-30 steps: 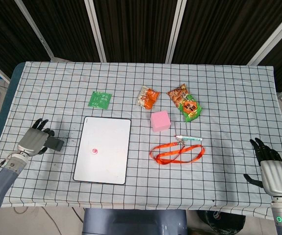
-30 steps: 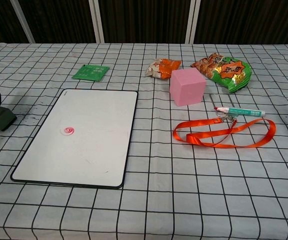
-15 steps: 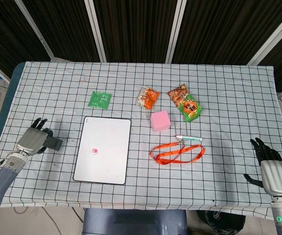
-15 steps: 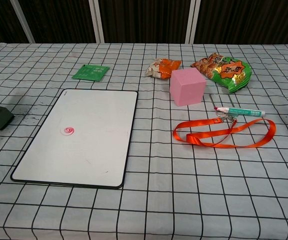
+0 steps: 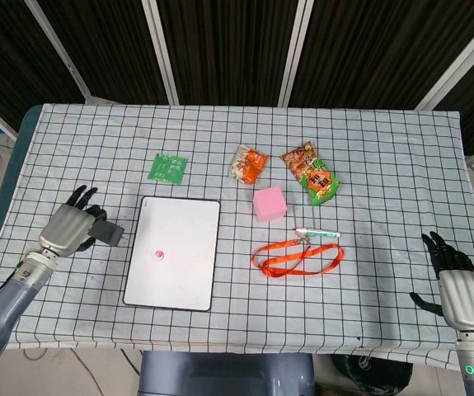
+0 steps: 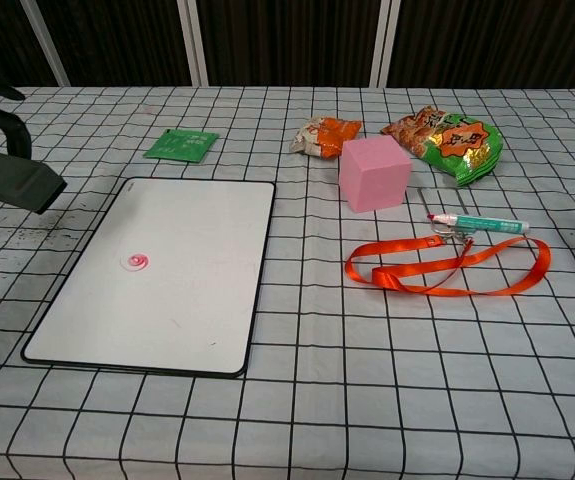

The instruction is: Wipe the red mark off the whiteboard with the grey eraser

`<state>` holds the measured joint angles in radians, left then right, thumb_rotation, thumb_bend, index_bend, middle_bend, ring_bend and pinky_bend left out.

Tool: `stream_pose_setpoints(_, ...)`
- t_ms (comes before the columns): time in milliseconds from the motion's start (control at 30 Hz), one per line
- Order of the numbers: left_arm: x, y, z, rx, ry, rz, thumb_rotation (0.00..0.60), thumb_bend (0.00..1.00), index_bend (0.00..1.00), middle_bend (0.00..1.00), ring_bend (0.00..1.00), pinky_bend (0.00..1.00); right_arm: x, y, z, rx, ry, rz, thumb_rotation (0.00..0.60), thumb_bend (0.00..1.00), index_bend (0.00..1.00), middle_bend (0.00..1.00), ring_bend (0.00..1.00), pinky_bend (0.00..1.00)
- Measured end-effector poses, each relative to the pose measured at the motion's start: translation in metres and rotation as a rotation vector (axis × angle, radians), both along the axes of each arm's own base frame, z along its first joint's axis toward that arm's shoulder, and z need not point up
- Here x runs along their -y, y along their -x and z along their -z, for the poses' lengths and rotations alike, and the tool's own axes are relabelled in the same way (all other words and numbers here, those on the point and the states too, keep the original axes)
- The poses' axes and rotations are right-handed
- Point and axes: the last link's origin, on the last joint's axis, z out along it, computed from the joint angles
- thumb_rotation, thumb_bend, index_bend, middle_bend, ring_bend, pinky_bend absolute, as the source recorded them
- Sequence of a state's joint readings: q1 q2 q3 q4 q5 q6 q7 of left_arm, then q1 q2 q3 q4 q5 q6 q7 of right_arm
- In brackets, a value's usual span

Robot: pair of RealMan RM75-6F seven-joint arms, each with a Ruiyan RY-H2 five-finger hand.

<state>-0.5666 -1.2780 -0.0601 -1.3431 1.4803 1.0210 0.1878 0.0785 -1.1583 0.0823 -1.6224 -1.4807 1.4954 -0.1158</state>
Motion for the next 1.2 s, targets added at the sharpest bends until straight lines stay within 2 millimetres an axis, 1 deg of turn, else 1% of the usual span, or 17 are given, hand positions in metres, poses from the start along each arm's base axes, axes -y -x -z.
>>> stream_pose_setpoints(67, -0.005, -0.016, 0.003, -0.008, 0.008, 0.019, 0.6, 0.38, 0.44, 0.44, 0.01, 0.04, 0.0, 0.0, 0.0, 0.002, 0.001, 0.0, 0.6, 0.13, 0.01, 0.09, 0.19, 0.22)
stream_pose_setpoints(233, -0.017, -0.043, 0.018, -0.039, 0.035, 0.033, 0.6, 0.38, 0.44, 0.44, 0.01, 0.04, 0.0, 0.001, -0.001, 0.003, 0.001, 0.003, 0.6, 0.13, 0.01, 0.09, 0.19, 0.22)
stream_pose_setpoints(333, -0.021, -0.058, 0.031, -0.055, 0.056, 0.046, 0.6, 0.38, 0.44, 0.44, 0.01, 0.04, 0.0, 0.001, -0.001, 0.002, -0.002, 0.003, 0.6, 0.13, 0.01, 0.09, 0.19, 0.22)
stream_pose_setpoints(400, -0.02, -0.069, 0.045, -0.063, 0.079, 0.057, 0.6, 0.38, 0.44, 0.44, 0.01, 0.04, 0.001, 0.001, 0.0, 0.001, -0.004, 0.001, 0.6, 0.13, 0.01, 0.09, 0.19, 0.22)
stream_pose_setpoints(500, -0.018, -0.078, 0.061, -0.07, 0.108, 0.066, 0.6, 0.38, 0.44, 0.44, 0.01, 0.04, 0.001, 0.001, 0.0, 0.0, -0.004, 0.001, 0.6, 0.13, 0.01, 0.09, 0.19, 0.22)
stream_pose_setpoints(667, -0.014, -0.085, 0.084, -0.096, 0.146, 0.068, 0.6, 0.38, 0.44, 0.44, 0.01, 0.04, 0.001, 0.001, -0.001, 0.0, -0.004, 0.002, 0.6, 0.13, 0.01, 0.09, 0.19, 0.22)
stream_pose_setpoints(867, -0.012, -0.085, 0.099, -0.13, 0.163, 0.067, 0.6, 0.38, 0.44, 0.44, 0.01, 0.04, 0.001, 0.001, -0.002, 0.002, -0.002, 0.001, 0.6, 0.13, 0.01, 0.09, 0.19, 0.22)
stream_pose_setpoints(1033, -0.006, -0.083, 0.105, -0.152, 0.182, 0.066, 0.6, 0.38, 0.44, 0.44, 0.01, 0.04, 0.001, 0.001, -0.002, 0.003, -0.002, 0.0, 0.6, 0.13, 0.01, 0.09, 0.19, 0.22)
stream_pose_setpoints(1200, 0.004, -0.081, 0.106, -0.183, 0.212, 0.067, 0.6, 0.38, 0.44, 0.44, 0.01, 0.04, 0.001, 0.001, -0.002, 0.004, -0.005, 0.0, 0.6, 0.13, 0.01, 0.09, 0.19, 0.22)
